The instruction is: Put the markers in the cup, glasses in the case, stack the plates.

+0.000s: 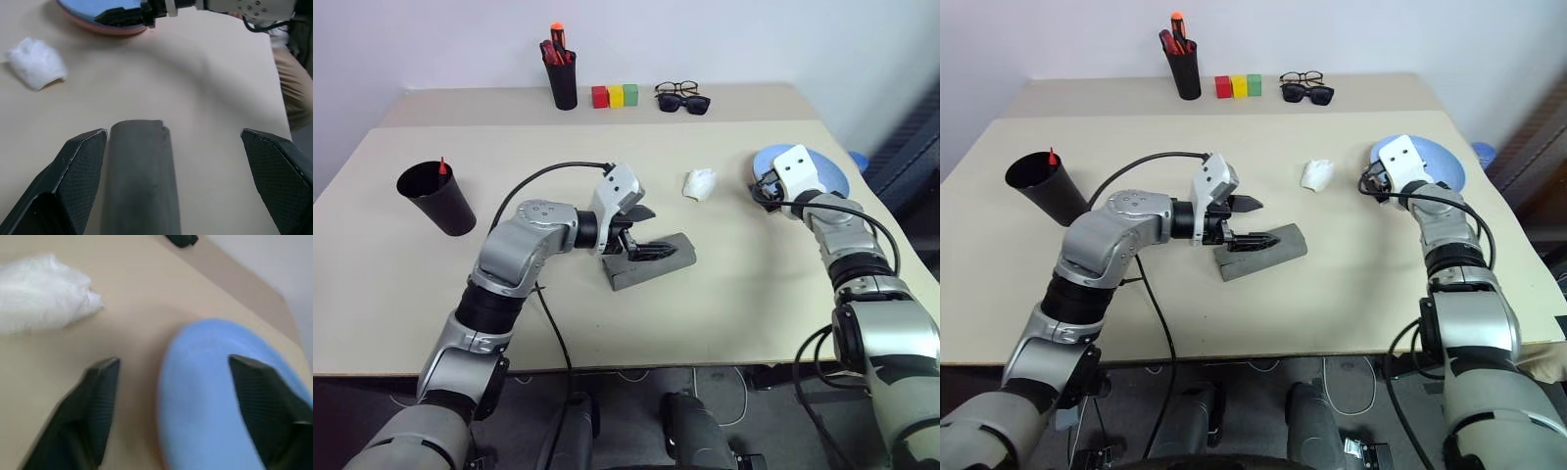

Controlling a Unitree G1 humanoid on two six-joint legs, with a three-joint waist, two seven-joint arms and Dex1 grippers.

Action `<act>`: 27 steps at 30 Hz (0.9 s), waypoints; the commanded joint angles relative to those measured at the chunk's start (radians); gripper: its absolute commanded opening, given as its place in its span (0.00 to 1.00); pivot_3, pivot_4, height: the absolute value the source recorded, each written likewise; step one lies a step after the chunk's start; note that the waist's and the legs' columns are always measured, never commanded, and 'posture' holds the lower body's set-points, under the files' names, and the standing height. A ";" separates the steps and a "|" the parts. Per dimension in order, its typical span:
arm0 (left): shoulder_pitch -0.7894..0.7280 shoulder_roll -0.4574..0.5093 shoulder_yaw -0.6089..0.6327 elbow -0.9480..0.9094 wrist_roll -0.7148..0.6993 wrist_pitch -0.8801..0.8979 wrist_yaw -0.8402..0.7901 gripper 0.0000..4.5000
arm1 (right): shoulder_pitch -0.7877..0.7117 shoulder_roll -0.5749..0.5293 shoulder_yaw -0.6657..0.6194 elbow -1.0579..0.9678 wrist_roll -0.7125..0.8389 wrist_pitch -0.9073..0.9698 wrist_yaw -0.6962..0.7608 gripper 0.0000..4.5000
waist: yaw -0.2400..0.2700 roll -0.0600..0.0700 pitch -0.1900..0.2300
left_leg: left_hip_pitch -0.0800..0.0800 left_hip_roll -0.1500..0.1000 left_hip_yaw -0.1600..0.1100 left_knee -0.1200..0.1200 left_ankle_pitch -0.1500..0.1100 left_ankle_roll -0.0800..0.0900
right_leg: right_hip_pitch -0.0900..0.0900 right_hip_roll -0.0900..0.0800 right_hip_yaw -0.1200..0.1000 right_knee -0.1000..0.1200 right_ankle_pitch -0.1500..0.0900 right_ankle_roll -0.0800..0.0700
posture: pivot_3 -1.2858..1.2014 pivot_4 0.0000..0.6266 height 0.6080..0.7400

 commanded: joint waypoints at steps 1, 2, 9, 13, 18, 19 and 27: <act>0.023 0.022 0.050 -0.064 -0.036 0.032 0.039 1.00 | -0.059 0.060 -0.083 -0.027 0.118 0.039 0.118 0.74 | -0.007 0.000 0.000 | 0.000 0.000 0.000 0.000 0.000 0.000 | 0.000 0.000 0.000 0.000 0.001 0.002 | 0.52 0.24 1.00; 0.038 0.033 0.061 -0.075 -0.040 0.043 0.051 1.00 | -0.061 0.088 -0.088 -0.031 0.135 0.058 0.152 0.74 | -0.011 0.000 0.000 | 0.001 0.000 0.000 0.000 0.000 0.000 | 0.000 0.000 0.000 0.000 0.001 0.002 | 0.52 0.24 1.00; 0.082 0.095 0.139 -0.153 -0.092 0.115 0.123 1.00 | -0.088 0.192 -0.094 0.006 0.132 0.097 0.149 0.74 | -0.016 0.001 0.001 | 0.004 0.001 -0.002 -0.003 0.000 0.000 | 0.002 0.002 0.000 0.002 0.001 0.002 | 0.52 0.24 1.00; 0.098 0.124 0.186 -0.214 -0.126 0.171 0.167 1.00 | -0.110 0.226 -0.089 0.058 0.110 0.096 0.073 0.74 | -0.012 0.001 0.001 | 0.004 0.001 -0.002 -0.002 0.000 0.000 | 0.002 0.002 0.000 0.002 0.001 0.002 | 0.52 0.24 1.00; 0.126 0.149 0.254 -0.318 -0.173 0.257 0.235 1.00 | -0.124 0.255 -0.085 0.120 0.076 0.104 -0.026 0.74 | -0.015 0.001 0.001 | 0.004 0.001 -0.002 -0.003 0.000 0.000 | 0.002 0.002 0.000 0.002 0.001 0.002 | 0.52 0.24 1.00; 0.131 0.153 0.270 -0.336 -0.183 0.274 0.250 1.00 | -0.123 0.258 -0.084 0.129 0.070 0.107 -0.038 0.74 | -0.015 0.001 0.001 | 0.004 0.001 -0.002 -0.003 0.000 0.000 | 0.001 0.002 0.000 0.002 0.001 0.002 | 0.52 0.24 1.00; 0.178 0.186 0.361 -0.439 -0.242 0.374 0.332 1.00 | -0.113 0.276 -0.105 0.161 0.060 0.139 -0.092 0.54 | -0.022 0.001 0.001 | 0.005 0.001 -0.002 -0.004 0.000 -0.001 | 0.002 0.002 0.000 0.002 0.001 0.002 | 0.52 0.24 1.00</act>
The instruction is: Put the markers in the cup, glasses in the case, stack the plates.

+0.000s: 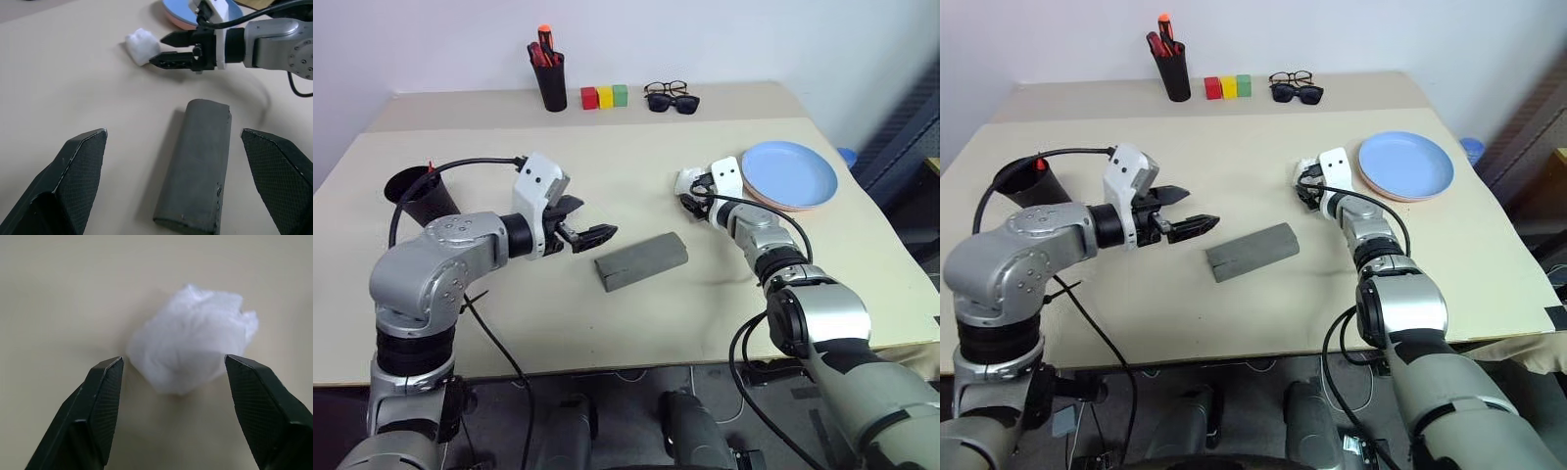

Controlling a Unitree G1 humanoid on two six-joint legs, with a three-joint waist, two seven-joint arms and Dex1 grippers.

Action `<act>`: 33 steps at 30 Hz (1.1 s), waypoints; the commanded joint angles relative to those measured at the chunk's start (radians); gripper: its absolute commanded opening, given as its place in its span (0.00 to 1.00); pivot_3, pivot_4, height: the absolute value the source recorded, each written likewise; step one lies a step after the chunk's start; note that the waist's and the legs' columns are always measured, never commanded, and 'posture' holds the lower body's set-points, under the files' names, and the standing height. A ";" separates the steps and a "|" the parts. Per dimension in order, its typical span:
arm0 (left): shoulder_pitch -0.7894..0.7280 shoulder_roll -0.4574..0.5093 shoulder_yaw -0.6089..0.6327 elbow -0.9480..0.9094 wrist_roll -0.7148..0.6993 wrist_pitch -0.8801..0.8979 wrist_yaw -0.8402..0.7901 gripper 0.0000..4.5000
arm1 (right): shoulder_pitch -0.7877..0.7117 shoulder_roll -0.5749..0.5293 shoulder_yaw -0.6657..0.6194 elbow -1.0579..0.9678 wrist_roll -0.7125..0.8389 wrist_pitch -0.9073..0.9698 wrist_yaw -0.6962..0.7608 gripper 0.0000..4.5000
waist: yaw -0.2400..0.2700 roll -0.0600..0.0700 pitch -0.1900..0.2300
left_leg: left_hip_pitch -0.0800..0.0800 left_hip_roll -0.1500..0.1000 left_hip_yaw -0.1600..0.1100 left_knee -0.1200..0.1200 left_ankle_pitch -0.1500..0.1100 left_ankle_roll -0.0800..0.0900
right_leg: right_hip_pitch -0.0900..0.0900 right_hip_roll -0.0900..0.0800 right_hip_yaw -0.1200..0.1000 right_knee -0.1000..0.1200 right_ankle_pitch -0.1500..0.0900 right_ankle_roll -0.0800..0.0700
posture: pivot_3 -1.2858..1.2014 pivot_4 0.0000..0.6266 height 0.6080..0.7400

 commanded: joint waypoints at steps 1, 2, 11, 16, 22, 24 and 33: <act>0.008 0.015 0.060 -0.070 -0.033 0.032 0.035 1.00 | -0.021 0.003 -0.025 0.000 -0.001 0.006 -0.024 0.46 | -0.001 0.000 0.000 | 0.000 0.000 0.000 0.000 0.000 0.000 | 0.000 0.000 0.000 0.000 0.000 0.000 | 0.52 0.24 1.00; 0.012 0.018 0.067 -0.077 -0.040 0.039 0.043 1.00 | -0.023 0.005 -0.028 0.000 0.000 0.007 -0.027 0.33 | -0.002 0.000 0.000 | 0.000 0.000 0.000 0.000 0.000 0.000 | 0.000 0.000 0.000 0.000 0.000 0.000 | 0.52 0.24 1.00; 0.026 0.022 0.086 -0.096 -0.084 0.056 0.096 1.00 | -0.027 0.027 -0.033 0.000 -0.011 0.004 -0.026 0.01 | -0.009 0.000 0.000 | 0.000 0.000 0.000 0.000 0.000 0.000 | 0.000 0.000 0.000 0.000 0.000 0.000 | 0.52 0.24 1.00; 0.031 0.028 0.084 -0.091 -0.102 0.048 0.109 1.00 | -0.027 0.031 -0.027 -0.006 -0.024 -0.023 -0.028 0.01 | -0.008 0.000 0.000 | 0.000 0.000 0.000 0.000 0.000 0.000 | 0.000 0.000 0.000 0.000 0.000 0.000 | 0.52 0.24 1.00; 0.045 0.032 0.079 -0.089 -0.119 0.044 0.119 1.00 | -0.034 0.028 -0.062 -0.018 0.005 -0.065 0.008 0.13 | -0.009 0.000 0.000 | 0.000 0.000 0.000 -0.001 0.000 0.000 | 0.000 0.000 0.000 0.000 0.000 0.000 | 0.52 0.24 1.00; 0.047 0.035 0.076 -0.087 -0.124 0.042 0.121 1.00 | -0.034 0.032 -0.066 -0.019 0.005 -0.071 0.007 0.30 | -0.009 0.000 0.000 | 0.000 0.000 0.000 -0.001 0.000 0.000 | 0.000 0.000 0.000 0.000 0.000 0.000 | 0.52 0.24 1.00; 0.034 0.042 0.067 -0.078 -0.140 0.038 0.127 1.00 | -0.033 0.054 -0.073 -0.011 0.000 -0.076 -0.033 0.64 | -0.009 0.000 0.000 | 0.000 0.000 0.000 -0.001 0.000 0.000 | 0.000 0.000 0.000 0.000 0.000 0.000 | 0.52 0.24 1.00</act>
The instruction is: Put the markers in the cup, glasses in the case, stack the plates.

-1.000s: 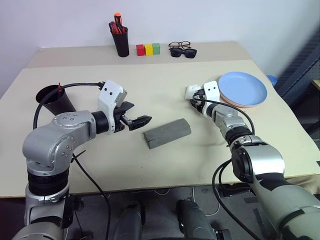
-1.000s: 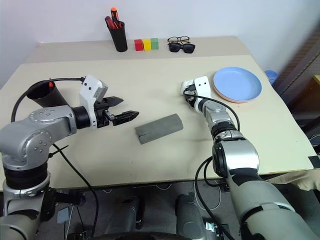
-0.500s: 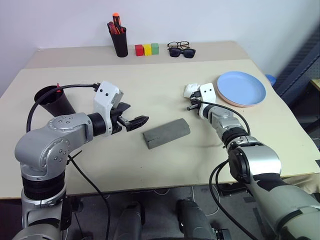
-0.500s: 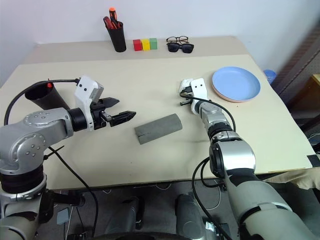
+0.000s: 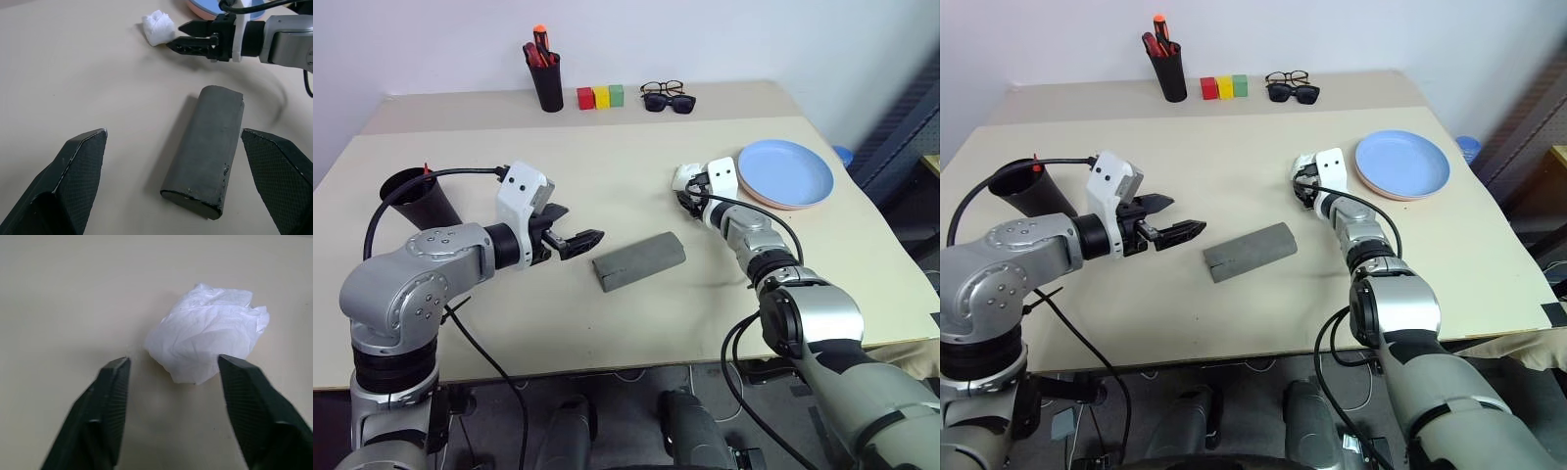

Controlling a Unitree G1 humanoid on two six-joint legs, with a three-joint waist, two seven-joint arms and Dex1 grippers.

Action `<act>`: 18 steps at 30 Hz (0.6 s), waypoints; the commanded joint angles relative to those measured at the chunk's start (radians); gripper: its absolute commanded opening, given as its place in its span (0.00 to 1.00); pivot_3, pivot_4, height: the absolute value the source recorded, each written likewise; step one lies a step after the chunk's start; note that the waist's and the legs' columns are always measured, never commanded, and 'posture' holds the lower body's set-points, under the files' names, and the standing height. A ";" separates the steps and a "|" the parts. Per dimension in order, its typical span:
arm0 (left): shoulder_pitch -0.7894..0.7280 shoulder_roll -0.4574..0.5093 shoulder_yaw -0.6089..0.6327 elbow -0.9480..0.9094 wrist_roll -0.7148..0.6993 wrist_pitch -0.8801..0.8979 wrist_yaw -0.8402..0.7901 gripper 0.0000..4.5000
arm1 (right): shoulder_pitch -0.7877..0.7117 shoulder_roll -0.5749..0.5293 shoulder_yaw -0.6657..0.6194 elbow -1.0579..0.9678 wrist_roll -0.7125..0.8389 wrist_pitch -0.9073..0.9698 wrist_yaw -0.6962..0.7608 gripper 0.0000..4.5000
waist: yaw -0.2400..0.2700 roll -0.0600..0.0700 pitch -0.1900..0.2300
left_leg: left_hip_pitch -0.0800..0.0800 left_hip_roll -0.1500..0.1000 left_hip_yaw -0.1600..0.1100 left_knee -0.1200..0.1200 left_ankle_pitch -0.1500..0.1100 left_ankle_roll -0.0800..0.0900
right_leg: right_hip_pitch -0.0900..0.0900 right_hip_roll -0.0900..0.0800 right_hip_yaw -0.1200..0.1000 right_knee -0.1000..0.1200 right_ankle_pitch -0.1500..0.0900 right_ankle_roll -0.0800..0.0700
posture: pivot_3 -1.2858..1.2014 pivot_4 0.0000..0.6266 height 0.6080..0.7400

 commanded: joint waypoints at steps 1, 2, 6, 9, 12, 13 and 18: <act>-0.008 0.012 0.011 -0.022 -0.014 -0.017 0.007 1.00 | -0.032 0.015 -0.014 -0.023 0.008 -0.017 -0.017 0.64 | 0.000 0.000 0.000 | 0.000 0.000 0.000 0.000 0.000 0.000 | 0.000 0.000 0.000 0.000 0.000 0.000 | 0.52 0.24 1.00; -0.006 0.012 0.013 -0.025 -0.016 -0.015 0.009 1.00 | -0.031 0.017 -0.015 -0.021 0.007 -0.016 -0.022 0.64 | 0.000 0.000 0.000 | 0.000 0.000 0.000 0.000 0.000 0.000 | 0.000 0.000 0.000 0.000 0.000 0.000 | 0.52 0.24 1.00; 0.003 0.014 0.026 -0.041 -0.025 -0.003 0.019 1.00 | -0.027 0.027 -0.018 -0.017 0.006 -0.008 -0.042 0.64 | 0.000 0.000 0.000 | 0.000 0.000 0.000 0.000 0.000 0.000 | 0.000 0.000 0.000 0.000 0.000 0.000 | 0.52 0.24 1.00; 0.010 0.016 0.037 -0.053 -0.034 0.008 0.034 1.00 | -0.023 0.035 -0.020 -0.014 0.005 -0.002 -0.055 0.64 | 0.000 0.000 0.000 | 0.000 0.000 0.000 0.000 0.000 0.000 | 0.000 0.000 0.000 0.000 0.000 0.000 | 0.52 0.24 1.00; 0.015 0.018 0.044 -0.062 -0.047 0.016 0.044 1.00 | -0.019 0.039 -0.020 -0.013 0.003 0.001 -0.064 0.64 | 0.001 0.000 0.000 | 0.000 0.000 0.000 0.000 0.000 0.000 | 0.000 0.000 0.000 0.000 0.000 0.000 | 0.52 0.24 1.00; 0.016 0.018 0.048 -0.066 -0.050 0.020 0.050 1.00 | -0.016 0.041 -0.018 -0.012 0.000 0.001 -0.071 0.64 | 0.000 0.000 0.000 | 0.000 0.000 0.000 0.000 0.000 0.000 | 0.000 0.000 0.000 0.000 0.000 0.000 | 0.52 0.24 1.00; 0.023 0.014 0.065 -0.085 -0.071 0.043 0.073 1.00 | -0.007 0.045 -0.010 -0.009 -0.016 -0.003 -0.110 0.64 | 0.000 0.000 0.000 | 0.000 0.000 0.000 -0.001 0.000 0.000 | 0.000 0.000 0.000 0.000 0.000 0.000 | 0.52 0.24 1.00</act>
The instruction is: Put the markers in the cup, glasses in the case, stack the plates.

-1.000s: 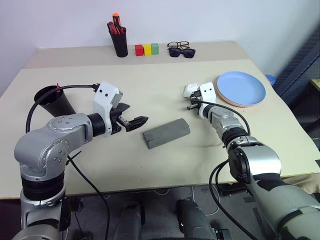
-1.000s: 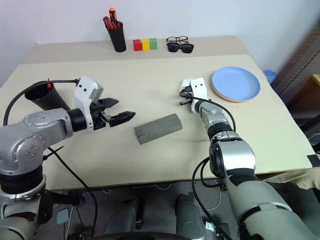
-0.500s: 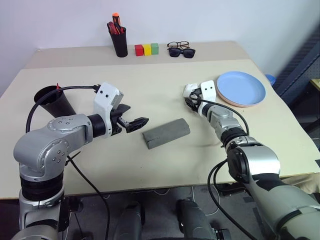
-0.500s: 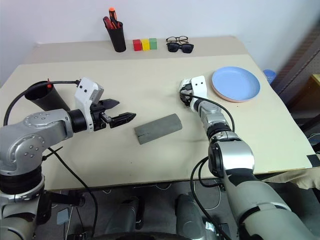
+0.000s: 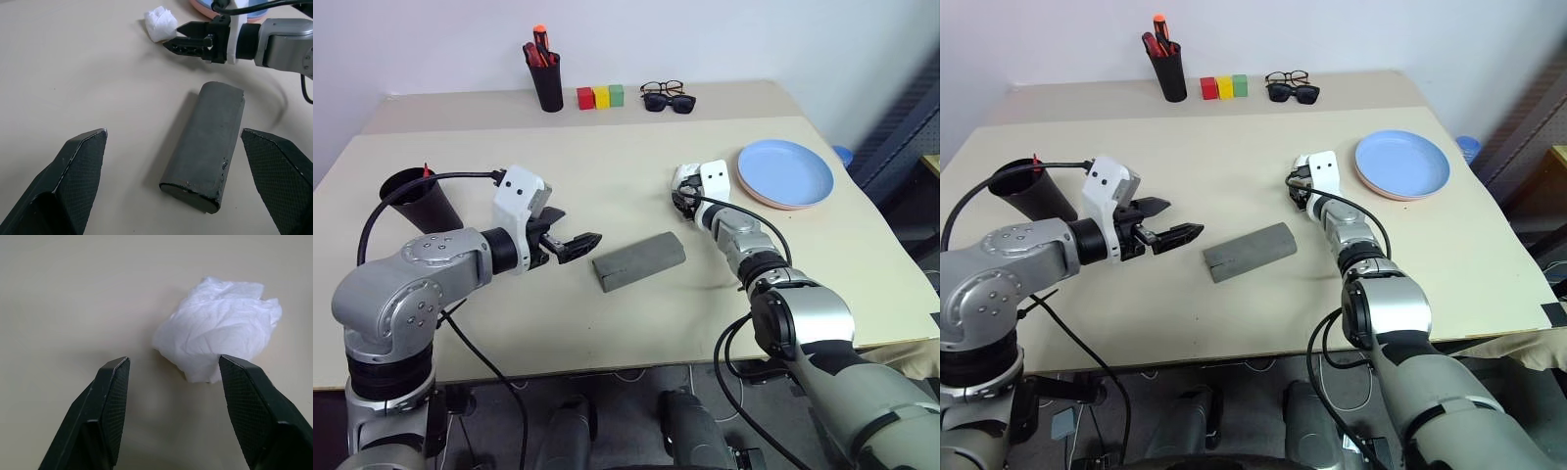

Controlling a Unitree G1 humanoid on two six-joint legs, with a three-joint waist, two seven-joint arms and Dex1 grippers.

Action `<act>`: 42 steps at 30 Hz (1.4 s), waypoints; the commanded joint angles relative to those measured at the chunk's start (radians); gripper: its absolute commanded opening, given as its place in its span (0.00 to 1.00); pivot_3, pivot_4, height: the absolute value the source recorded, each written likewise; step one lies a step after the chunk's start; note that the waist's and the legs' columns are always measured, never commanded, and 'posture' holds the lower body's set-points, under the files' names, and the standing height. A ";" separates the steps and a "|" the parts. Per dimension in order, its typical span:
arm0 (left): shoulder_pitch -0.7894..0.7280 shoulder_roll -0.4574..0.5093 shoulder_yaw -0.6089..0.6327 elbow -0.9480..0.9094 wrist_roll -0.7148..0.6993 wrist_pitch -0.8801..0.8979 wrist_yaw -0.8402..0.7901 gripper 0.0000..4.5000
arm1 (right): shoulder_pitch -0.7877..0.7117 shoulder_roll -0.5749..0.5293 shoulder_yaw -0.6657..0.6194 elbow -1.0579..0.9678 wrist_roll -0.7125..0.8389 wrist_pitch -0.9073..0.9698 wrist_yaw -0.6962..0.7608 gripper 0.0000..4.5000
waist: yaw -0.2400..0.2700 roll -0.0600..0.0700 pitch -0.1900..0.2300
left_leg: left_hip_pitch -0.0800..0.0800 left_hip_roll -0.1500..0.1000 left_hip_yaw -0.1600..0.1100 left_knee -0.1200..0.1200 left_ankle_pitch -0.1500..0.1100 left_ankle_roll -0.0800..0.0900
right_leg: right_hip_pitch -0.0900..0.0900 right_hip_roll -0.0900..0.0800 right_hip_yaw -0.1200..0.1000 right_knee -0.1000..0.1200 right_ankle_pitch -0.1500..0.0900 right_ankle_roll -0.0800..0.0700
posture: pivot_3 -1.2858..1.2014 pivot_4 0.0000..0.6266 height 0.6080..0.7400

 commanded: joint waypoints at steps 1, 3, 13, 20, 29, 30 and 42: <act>0.002 0.009 0.032 -0.045 -0.025 0.014 0.015 1.00 | -0.006 0.005 -0.005 -0.009 -0.009 -0.012 -0.030 0.64 | 0.000 0.000 0.000 | 0.000 0.000 0.000 0.000 0.000 0.000 | 0.000 0.000 0.000 0.000 0.000 0.000 | 0.52 0.24 1.00; 0.003 0.007 0.038 -0.051 -0.032 0.022 0.025 1.00 | -0.002 0.004 -0.006 -0.008 -0.013 -0.014 -0.046 0.64 | 0.000 0.000 0.000 | 0.000 0.000 0.000 0.000 0.000 0.000 | 0.000 0.000 0.000 0.000 0.000 0.000 | 0.52 0.24 1.00; 0.017 0.001 0.054 -0.069 -0.062 0.035 0.067 1.00 | 0.003 0.001 -0.011 -0.006 -0.027 -0.020 -0.109 0.52 | 0.000 0.000 0.000 | 0.000 0.000 0.000 0.000 0.000 0.000 | 0.000 0.000 0.000 0.000 -0.001 -0.003 | 0.52 0.24 1.00; 0.030 0.005 0.070 -0.080 -0.083 0.043 0.091 1.00 | 0.007 0.004 -0.024 -0.005 -0.024 -0.018 -0.115 0.01 | 0.000 0.000 0.000 | 0.000 0.000 0.000 0.000 0.000 0.000 | 0.000 0.000 0.000 0.000 -0.002 -0.003 | 0.52 0.24 1.00; 0.026 -0.017 0.052 -0.062 -0.084 0.005 0.120 1.00 | 0.008 -0.001 -0.006 -0.015 -0.042 -0.047 -0.105 0.01 | 0.000 0.000 0.000 | 0.000 0.000 0.000 0.000 0.000 0.000 | 0.000 0.000 0.000 0.000 -0.002 -0.003 | 0.52 0.24 1.00; 0.024 -0.022 0.044 -0.054 -0.076 -0.010 0.124 1.00 | 0.006 -0.001 -0.008 -0.019 -0.037 -0.057 -0.097 0.01 | 0.000 0.000 0.000 | 0.000 0.000 0.000 0.000 0.000 0.000 | 0.000 0.000 0.000 0.000 -0.002 -0.003 | 0.52 0.24 1.00; -0.082 -0.127 -0.139 0.230 0.131 -0.305 0.136 1.00 | 0.024 -0.031 0.025 -0.101 -0.042 -0.202 -0.081 0.01 | 0.001 0.000 0.000 | 0.000 0.000 0.000 -0.001 0.000 -0.001 | 0.000 0.000 0.000 -0.001 -0.001 -0.003 | 0.52 0.24 1.00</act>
